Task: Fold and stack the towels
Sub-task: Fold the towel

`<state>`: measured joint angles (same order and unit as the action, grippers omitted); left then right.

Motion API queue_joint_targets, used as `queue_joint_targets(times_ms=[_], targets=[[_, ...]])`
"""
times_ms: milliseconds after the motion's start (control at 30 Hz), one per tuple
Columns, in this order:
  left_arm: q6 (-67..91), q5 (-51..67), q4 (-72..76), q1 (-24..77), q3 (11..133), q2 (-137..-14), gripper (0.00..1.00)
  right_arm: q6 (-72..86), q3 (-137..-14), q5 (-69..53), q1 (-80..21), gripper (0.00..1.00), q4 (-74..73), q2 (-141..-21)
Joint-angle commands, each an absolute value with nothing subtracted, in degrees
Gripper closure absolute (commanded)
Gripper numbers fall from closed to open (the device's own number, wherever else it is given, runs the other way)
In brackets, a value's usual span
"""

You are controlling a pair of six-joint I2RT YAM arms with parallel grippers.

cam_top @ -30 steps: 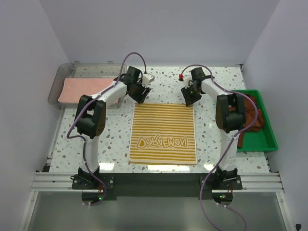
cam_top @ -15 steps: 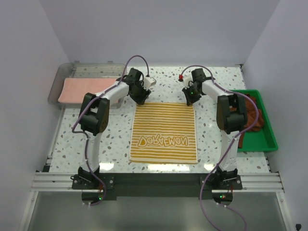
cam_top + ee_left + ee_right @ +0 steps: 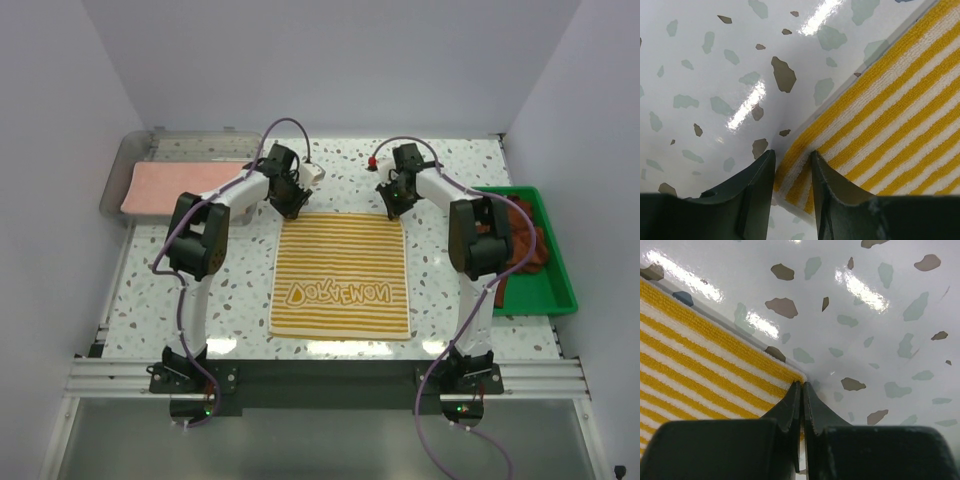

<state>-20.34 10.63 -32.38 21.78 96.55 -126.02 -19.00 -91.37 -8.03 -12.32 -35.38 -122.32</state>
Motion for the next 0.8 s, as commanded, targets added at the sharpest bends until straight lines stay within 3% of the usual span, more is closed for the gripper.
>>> queue_joint_targets(times_ms=[0, 467, 767], targets=[[-22.6, 6.1, -38.5, 20.7, 97.2, -128.5, 0.61, -19.7, -88.3, -0.1, -12.0, 1.00, -37.2, -124.9], [-22.5, 5.3, -43.5, 20.7, 98.6, -130.3, 0.51, -17.8, -88.5, 3.1, -12.0, 1.00, -37.4, -123.1], [-23.1, 7.8, -44.6, 20.6, 99.6, -131.0, 0.97, -16.8, -90.3, 2.7, -12.0, 1.00, -37.7, -121.7]])
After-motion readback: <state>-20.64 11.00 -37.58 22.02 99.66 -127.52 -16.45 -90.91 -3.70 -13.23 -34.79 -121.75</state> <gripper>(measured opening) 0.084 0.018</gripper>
